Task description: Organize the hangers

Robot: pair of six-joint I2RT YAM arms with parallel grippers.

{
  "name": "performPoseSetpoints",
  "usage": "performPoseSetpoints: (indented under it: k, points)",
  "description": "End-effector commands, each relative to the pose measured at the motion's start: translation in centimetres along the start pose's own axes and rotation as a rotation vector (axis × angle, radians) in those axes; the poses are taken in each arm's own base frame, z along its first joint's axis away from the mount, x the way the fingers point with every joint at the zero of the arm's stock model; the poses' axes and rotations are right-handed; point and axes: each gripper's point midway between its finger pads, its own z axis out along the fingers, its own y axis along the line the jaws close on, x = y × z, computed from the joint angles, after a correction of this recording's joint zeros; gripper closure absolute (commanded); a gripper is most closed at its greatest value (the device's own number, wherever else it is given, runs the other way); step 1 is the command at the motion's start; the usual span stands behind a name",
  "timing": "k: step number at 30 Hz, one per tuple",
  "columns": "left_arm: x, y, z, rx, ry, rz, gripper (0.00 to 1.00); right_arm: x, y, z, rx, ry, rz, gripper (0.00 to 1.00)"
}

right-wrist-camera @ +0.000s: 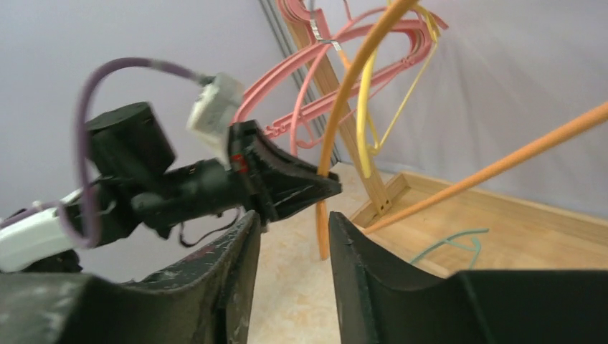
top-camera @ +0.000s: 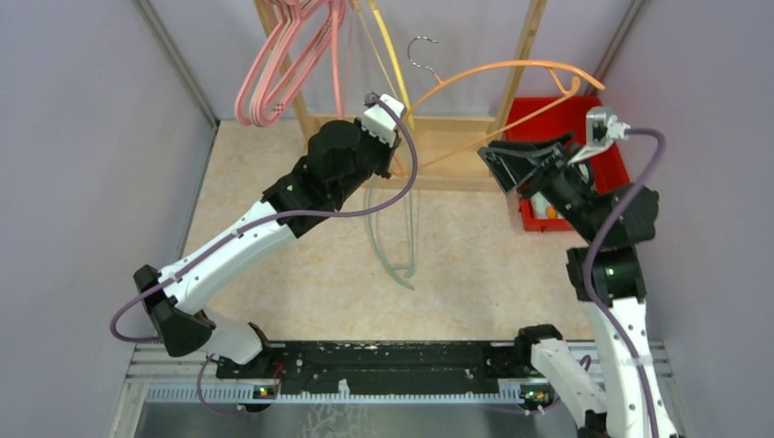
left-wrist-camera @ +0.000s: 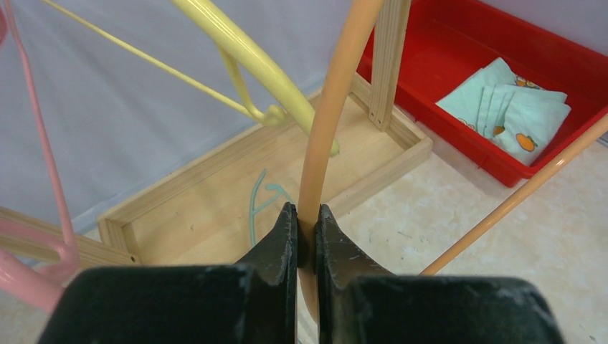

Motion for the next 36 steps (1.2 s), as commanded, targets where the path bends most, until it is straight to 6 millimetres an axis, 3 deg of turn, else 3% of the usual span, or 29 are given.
performPoseSetpoints:
  k: [1, 6, 10, 13, 19, 25, 32, 36]
  points:
    - [-2.4, -1.0, -2.7, 0.049, -0.077, -0.060, 1.00, -2.3, 0.8, 2.2, -0.096, -0.093, 0.030, 0.57]
    - [-1.8, -2.8, -3.9, 0.096, -0.069, -0.062, 1.00, -1.7, -0.1, 4.2, -0.177, -0.124, 0.166, 0.54]
    - [-1.2, -4.2, -4.3, 0.120, -0.054, -0.045, 1.00, -1.5, 0.2, 4.6, -0.235, -0.134, 0.208, 0.54]
    - [-1.5, -4.7, -4.8, 0.143, -0.065, -0.048, 1.00, -0.8, -0.9, 4.7, -0.177, -0.115, 0.192, 0.54]
    - [-3.1, -5.9, -7.2, 0.217, -0.116, -0.091, 1.00, 1.7, -4.5, 4.6, -0.010, -0.049, 0.109, 0.53]
    - [-5.2, -7.5, -9.8, 0.342, -0.167, -0.130, 1.00, 3.9, -5.9, 5.0, -0.002, 0.004, 0.104, 0.50]
    - [-4.8, -10.0, -11.6, 0.497, -0.187, -0.165, 1.00, 5.9, -6.8, 5.8, -0.038, 0.059, 0.126, 0.50]
    - [-4.4, -11.1, -11.4, 0.541, -0.181, -0.179, 1.00, 5.9, -5.7, 5.9, -0.092, 0.086, 0.143, 0.51]
